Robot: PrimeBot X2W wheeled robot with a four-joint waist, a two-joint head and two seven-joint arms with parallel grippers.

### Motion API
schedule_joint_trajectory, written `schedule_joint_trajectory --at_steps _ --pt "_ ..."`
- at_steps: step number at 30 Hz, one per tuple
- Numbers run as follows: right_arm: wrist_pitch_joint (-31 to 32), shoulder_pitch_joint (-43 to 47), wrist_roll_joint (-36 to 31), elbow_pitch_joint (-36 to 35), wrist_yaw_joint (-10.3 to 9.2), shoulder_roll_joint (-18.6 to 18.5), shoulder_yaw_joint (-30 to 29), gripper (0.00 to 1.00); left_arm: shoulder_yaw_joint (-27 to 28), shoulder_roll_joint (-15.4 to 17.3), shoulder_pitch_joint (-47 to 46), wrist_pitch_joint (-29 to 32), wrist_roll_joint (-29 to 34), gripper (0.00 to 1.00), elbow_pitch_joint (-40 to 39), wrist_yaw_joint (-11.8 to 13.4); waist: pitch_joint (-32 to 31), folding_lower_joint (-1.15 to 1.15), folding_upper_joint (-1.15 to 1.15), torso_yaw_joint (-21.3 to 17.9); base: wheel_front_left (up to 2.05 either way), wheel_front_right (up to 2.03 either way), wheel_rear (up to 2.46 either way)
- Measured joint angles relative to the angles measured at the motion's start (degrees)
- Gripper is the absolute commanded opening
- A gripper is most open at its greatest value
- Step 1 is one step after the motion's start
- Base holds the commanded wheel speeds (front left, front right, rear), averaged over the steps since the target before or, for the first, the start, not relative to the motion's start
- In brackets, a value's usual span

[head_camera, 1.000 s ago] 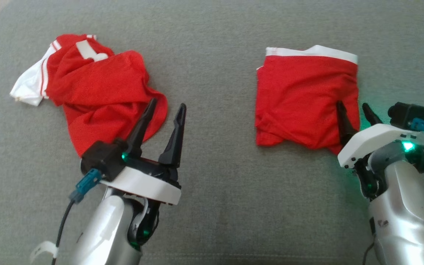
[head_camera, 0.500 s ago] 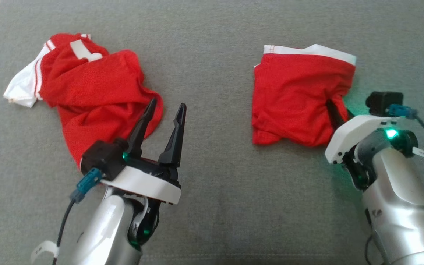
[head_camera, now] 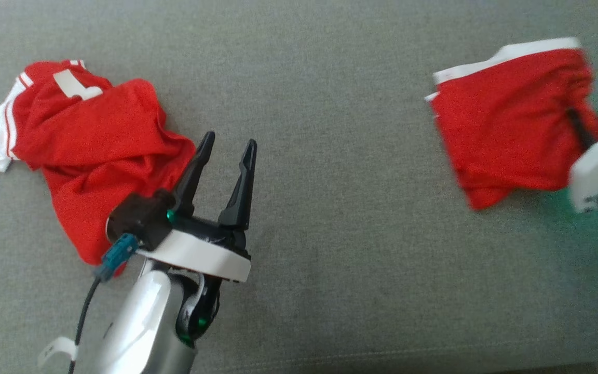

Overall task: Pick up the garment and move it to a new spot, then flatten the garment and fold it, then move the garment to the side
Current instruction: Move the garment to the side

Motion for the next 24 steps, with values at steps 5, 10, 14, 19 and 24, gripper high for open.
schedule_joint_trajectory --at_steps 5,10,14,19,24 --pt "-0.6 -2.4 -0.9 0.8 0.00 -9.1 1.7 0.00 -0.3 0.0 -2.0 0.0 0.0 1.00 -0.4 -0.5 2.6 0.00 0.00 0.2 0.00 0.00 0.00" --pt "-1.8 -5.7 -1.7 4.7 0.00 -14.6 -1.2 0.00 -1.3 0.0 -4.0 0.0 0.0 1.00 -0.5 -0.5 5.3 0.01 0.00 1.5 0.00 0.00 0.00" --pt "-2.6 -6.9 -1.7 7.2 0.00 -15.7 -3.3 0.00 -1.3 0.0 -4.3 0.0 0.0 1.00 -0.7 -0.4 7.2 0.01 0.00 2.7 0.00 0.00 0.00" --pt "-3.2 -8.1 -2.0 9.6 0.00 -15.5 -5.1 0.00 -1.1 0.0 -4.3 0.0 0.5 1.00 -0.7 -0.4 8.5 0.01 0.00 3.1 0.00 0.00 0.00" --pt "-3.7 -9.0 -2.4 11.3 0.00 -14.1 -6.8 0.00 -1.1 0.0 -4.4 0.0 0.5 1.00 -0.5 -0.5 8.2 0.00 0.00 2.4 0.00 0.00 0.00"
